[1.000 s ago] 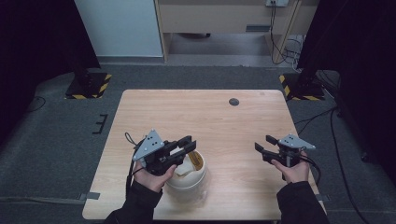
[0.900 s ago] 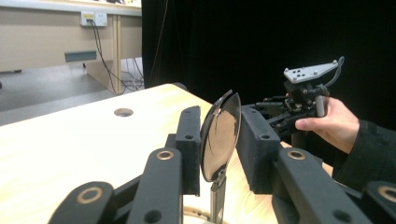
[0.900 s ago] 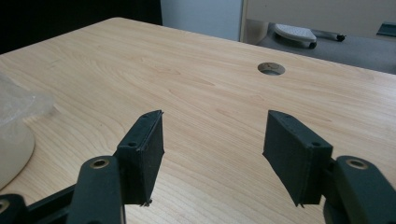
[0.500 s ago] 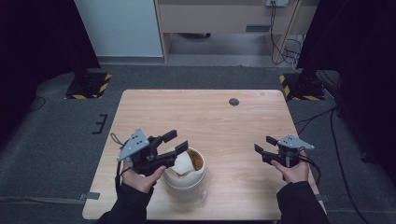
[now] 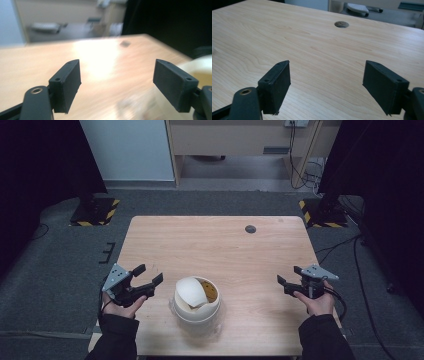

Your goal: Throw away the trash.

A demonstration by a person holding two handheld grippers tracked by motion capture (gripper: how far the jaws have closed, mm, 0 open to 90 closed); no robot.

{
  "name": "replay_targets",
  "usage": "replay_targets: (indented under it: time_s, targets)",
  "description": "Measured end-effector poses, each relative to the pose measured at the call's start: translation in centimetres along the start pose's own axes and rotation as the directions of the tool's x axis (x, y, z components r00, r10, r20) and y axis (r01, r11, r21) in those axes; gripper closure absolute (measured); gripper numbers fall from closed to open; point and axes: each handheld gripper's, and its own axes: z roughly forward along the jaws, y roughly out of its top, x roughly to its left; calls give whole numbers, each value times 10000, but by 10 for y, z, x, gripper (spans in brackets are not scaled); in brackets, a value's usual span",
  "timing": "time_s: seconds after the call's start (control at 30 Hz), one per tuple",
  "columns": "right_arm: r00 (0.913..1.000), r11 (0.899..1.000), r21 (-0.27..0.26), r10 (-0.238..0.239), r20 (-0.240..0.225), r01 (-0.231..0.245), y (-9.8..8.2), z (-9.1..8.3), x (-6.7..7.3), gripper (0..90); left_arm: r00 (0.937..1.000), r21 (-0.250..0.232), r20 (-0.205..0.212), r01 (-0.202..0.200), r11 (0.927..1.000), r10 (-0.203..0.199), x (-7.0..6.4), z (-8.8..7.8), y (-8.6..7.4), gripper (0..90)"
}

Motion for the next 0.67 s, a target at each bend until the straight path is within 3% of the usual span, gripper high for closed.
replay_targets:
  time_s: [0.1,0.23,0.4,0.6,0.67]
  targets:
    - [9995,9994,260,199,264,-206,-4,2,-3,183,9989,794,-472,70,9968,-33,15,7,-16,207]
    - [9987,9982,549,220,453,-245,-9,7,-9,166,9958,1775,-853,-183,9839,339,35,17,-37,204]
    - [9964,9931,1089,355,771,-438,-18,11,-18,157,9958,2882,-834,-118,9575,373,53,31,-54,193]
    - [9936,9841,1688,367,1067,-545,-26,13,-27,148,9940,3337,-1065,123,9426,247,61,37,-62,176]
    - [9935,9797,1941,299,1097,-509,-28,14,-28,147,9938,3618,-1067,106,9322,302,62,39,-66,170]
